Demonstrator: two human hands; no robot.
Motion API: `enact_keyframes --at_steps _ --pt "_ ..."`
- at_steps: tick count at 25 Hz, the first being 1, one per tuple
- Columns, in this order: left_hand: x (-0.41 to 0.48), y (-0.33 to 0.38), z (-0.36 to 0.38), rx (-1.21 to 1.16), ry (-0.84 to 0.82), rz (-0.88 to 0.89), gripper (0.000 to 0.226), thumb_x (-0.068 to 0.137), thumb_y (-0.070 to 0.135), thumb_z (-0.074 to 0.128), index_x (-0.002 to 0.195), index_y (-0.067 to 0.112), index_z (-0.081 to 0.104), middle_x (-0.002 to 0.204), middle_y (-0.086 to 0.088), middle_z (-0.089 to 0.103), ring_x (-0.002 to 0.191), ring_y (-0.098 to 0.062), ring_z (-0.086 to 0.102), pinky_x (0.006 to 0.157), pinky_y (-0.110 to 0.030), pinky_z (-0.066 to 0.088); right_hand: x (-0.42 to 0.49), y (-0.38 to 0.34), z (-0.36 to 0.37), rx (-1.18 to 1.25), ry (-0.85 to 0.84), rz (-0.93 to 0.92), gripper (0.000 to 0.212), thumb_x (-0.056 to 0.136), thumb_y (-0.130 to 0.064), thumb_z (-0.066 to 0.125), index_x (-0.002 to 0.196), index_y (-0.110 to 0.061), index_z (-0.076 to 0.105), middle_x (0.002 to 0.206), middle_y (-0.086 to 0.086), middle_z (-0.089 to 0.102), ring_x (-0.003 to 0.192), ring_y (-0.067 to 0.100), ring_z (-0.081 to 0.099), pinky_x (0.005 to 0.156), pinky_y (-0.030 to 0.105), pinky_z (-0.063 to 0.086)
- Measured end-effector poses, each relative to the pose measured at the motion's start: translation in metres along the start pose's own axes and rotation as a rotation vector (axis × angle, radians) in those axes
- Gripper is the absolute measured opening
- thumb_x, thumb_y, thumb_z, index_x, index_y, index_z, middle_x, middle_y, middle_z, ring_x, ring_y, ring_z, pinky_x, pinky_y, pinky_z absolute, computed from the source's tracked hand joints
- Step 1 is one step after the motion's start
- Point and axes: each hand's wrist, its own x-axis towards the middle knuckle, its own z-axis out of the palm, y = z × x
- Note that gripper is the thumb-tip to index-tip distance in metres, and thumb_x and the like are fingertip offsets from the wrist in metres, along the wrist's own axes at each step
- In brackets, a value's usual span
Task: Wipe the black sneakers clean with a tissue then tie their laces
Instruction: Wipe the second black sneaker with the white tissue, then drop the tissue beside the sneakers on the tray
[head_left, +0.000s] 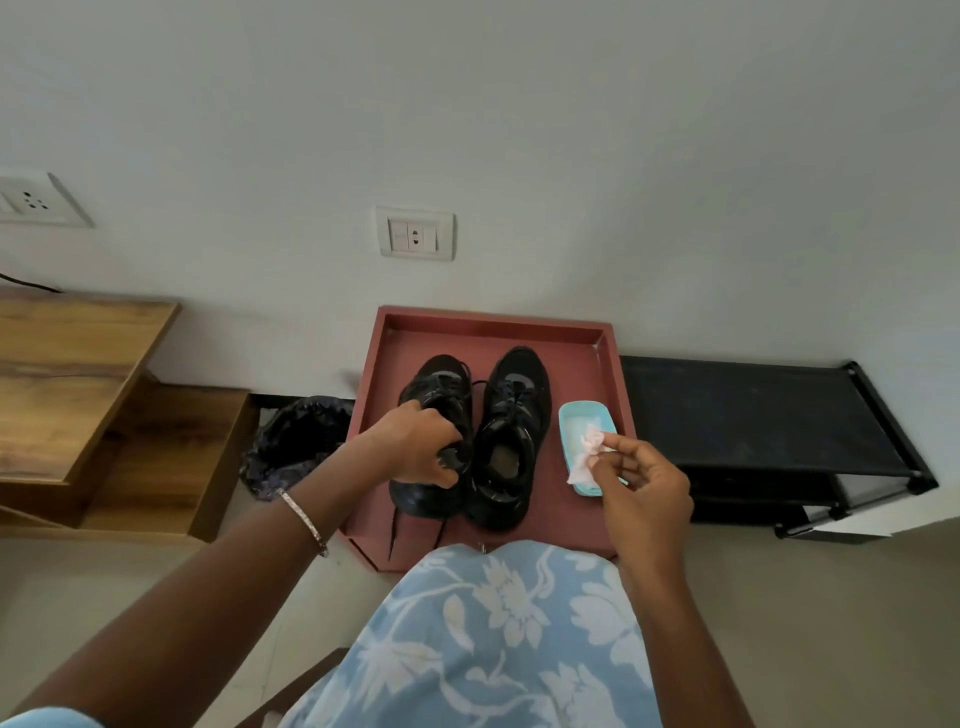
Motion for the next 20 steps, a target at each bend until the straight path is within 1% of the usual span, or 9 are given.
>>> enact_keyframes --at_steps 2,4,6,8,11,13,15,16,20 --pt "0.006 -0.008 0.020 0.052 0.041 -0.011 0.025 0.086 0.046 0.058 0.085 0.020 0.060 0.087 0.004 0.063 0.088 -0.020 0.061 0.084 -0.034 0.043 0.001 0.005 0.012 -0.036 -0.034 0.011 0.026 0.087 -0.019 0.079 0.110 -0.029 0.075 0.097 -0.009 0.075 0.091 0.010 0.071 0.084 0.035 0.061" --pt "0.008 -0.013 0.041 0.079 0.093 -0.013 0.030 0.089 0.047 0.057 0.097 0.020 0.065 0.099 0.003 0.067 0.099 -0.019 0.061 0.096 -0.034 0.042 0.003 0.007 0.024 -0.039 -0.085 0.011 0.025 0.089 -0.017 0.077 0.113 -0.025 0.075 0.096 -0.008 0.075 0.089 0.008 0.071 0.082 0.027 0.059" --pt "0.008 -0.016 0.062 0.107 0.137 -0.012 0.036 0.090 0.049 0.059 0.108 0.018 0.067 0.105 0.002 0.069 0.103 -0.020 0.061 0.096 -0.033 0.042 0.000 0.008 0.038 -0.032 -0.148 0.027 0.022 0.090 -0.015 0.075 0.112 -0.019 0.076 0.095 -0.008 0.075 0.087 0.006 0.071 0.077 0.019 0.056" --pt "0.007 -0.018 0.070 0.025 0.113 -0.032 0.043 0.086 0.057 0.063 0.107 0.020 0.068 0.099 0.003 0.069 0.096 -0.020 0.063 0.088 -0.033 0.048 -0.004 0.013 0.053 -0.019 -0.216 0.062 0.020 0.089 -0.014 0.076 0.108 -0.019 0.077 0.092 -0.008 0.077 0.085 0.006 0.073 0.079 0.022 0.058" --pt "0.002 -0.029 0.060 -0.494 0.078 -0.118 0.050 0.074 0.066 0.073 0.092 0.020 0.073 0.084 0.007 0.072 0.080 -0.014 0.068 0.075 -0.029 0.056 -0.012 0.016 0.083 -0.017 -0.276 0.093 0.016 0.086 -0.013 0.077 0.099 -0.022 0.079 0.087 -0.007 0.078 0.083 0.008 0.074 0.085 0.035 0.061" --pt "0.000 -0.034 0.049 -1.010 0.176 -0.199 0.043 0.087 0.053 0.068 0.090 0.011 0.075 0.084 -0.005 0.076 0.076 -0.013 0.072 0.076 -0.028 0.060 -0.014 0.012 0.107 -0.008 -0.282 0.089 0.014 0.086 -0.014 0.076 0.098 -0.021 0.080 0.085 -0.007 0.078 0.081 0.008 0.074 0.083 0.035 0.061" --pt "-0.005 -0.031 0.050 -1.516 0.340 -0.369 0.041 0.100 0.037 0.057 0.095 0.000 0.073 0.086 -0.018 0.074 0.070 -0.017 0.072 0.069 -0.030 0.062 -0.015 0.005 0.137 0.013 -0.302 0.086 0.013 0.087 -0.014 0.075 0.099 -0.017 0.079 0.084 -0.006 0.077 0.079 0.007 0.073 0.080 0.032 0.062" --pt "-0.009 -0.029 0.055 -1.693 0.456 -0.464 0.036 0.102 0.030 0.054 0.096 -0.002 0.072 0.085 -0.019 0.073 0.066 -0.016 0.072 0.064 -0.028 0.061 -0.016 0.003 0.154 0.038 -0.325 0.093 0.012 0.087 -0.014 0.075 0.099 -0.016 0.079 0.083 -0.005 0.077 0.079 0.008 0.074 0.079 0.032 0.062" --pt "-0.037 -0.041 0.096 -2.058 0.886 -0.769 0.020 0.100 0.015 0.058 0.094 0.001 0.072 0.076 -0.010 0.072 0.062 -0.016 0.069 0.061 -0.024 0.058 -0.029 0.000 0.232 0.013 -0.448 0.018 0.009 0.084 -0.022 0.073 0.091 -0.022 0.078 0.081 -0.006 0.076 0.078 0.011 0.074 0.077 0.041 0.062"
